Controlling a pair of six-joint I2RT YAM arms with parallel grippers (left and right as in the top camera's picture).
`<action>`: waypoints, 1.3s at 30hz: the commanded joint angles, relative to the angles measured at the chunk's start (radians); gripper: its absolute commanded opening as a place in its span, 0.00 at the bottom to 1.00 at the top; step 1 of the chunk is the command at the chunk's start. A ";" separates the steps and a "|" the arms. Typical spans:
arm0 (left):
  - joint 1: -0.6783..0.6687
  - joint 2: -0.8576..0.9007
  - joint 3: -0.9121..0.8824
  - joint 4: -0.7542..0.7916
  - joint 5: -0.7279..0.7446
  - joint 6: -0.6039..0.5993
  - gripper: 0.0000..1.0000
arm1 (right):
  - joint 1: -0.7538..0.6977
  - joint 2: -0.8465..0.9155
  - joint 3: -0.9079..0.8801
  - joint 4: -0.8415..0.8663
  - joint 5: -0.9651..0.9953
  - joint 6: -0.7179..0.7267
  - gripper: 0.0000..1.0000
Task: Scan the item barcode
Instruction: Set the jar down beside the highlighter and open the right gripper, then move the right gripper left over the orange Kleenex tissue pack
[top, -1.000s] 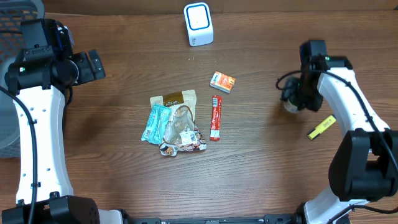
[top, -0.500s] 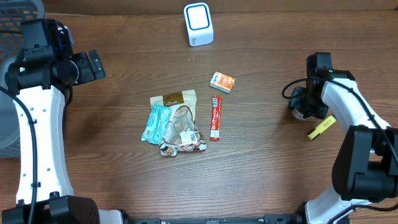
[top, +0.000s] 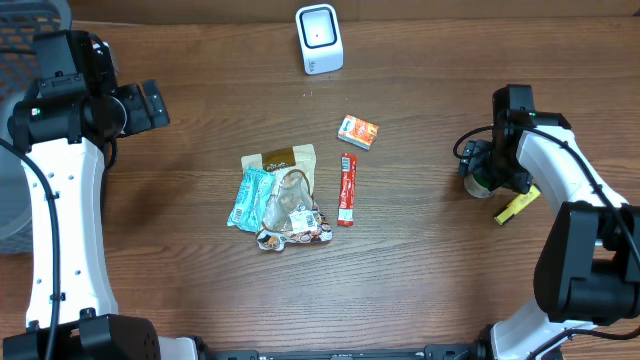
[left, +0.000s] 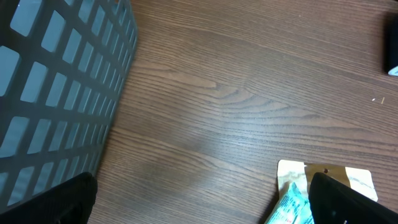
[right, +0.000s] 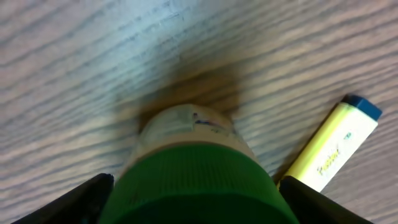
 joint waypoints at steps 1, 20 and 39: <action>-0.001 0.006 0.011 0.002 0.008 -0.013 1.00 | -0.002 -0.008 0.011 0.009 0.014 -0.003 0.85; -0.001 0.006 0.011 0.002 0.008 -0.013 1.00 | 0.116 -0.003 0.402 -0.082 -0.317 -0.004 0.75; -0.001 0.006 0.011 0.002 0.008 -0.013 1.00 | 0.438 0.266 0.394 0.192 -0.061 -0.083 0.64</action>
